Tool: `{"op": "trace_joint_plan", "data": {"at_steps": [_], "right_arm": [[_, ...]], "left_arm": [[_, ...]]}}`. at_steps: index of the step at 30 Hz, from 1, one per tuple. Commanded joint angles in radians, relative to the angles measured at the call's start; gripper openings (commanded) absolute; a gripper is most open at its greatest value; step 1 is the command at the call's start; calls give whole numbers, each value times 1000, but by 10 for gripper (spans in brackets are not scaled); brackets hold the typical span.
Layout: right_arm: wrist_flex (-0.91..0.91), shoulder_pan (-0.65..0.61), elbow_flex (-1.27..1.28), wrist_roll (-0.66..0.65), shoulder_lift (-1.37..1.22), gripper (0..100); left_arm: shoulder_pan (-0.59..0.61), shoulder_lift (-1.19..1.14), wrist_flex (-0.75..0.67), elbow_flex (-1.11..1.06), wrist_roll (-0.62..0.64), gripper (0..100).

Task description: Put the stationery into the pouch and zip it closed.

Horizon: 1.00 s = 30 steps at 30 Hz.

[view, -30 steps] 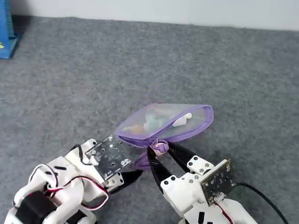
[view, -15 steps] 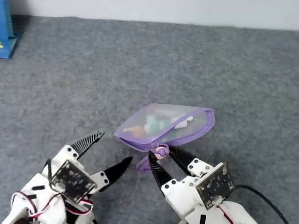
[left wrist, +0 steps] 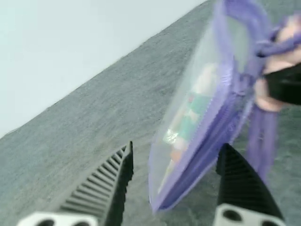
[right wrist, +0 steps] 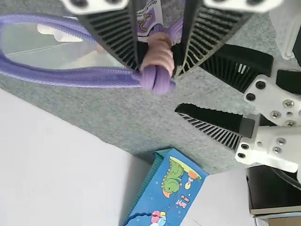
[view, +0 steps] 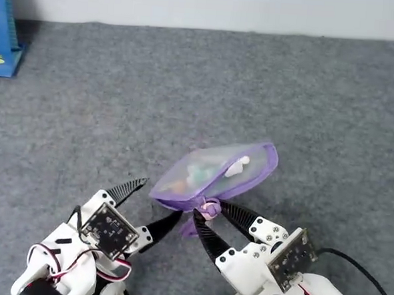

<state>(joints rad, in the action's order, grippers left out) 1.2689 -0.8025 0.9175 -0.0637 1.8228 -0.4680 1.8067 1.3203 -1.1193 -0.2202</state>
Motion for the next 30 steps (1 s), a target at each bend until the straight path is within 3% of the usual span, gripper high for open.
{"op": "trace_joint_plan", "data": {"at_steps": [1,9,15,30], "right_arm": [[-4,-10,-58,17,-10,8],[2,-5,-54,21,-10,8],[-4,-8,-54,21,-10,8],[7,-70,-52,58,-10,8]], "left_arm": [[-25,-9,-17,-1,12,281],[-25,-3,98,81,6,281],[-31,-6,98,50,-21,280],[-75,-8,-77,-50,35,279]]}}
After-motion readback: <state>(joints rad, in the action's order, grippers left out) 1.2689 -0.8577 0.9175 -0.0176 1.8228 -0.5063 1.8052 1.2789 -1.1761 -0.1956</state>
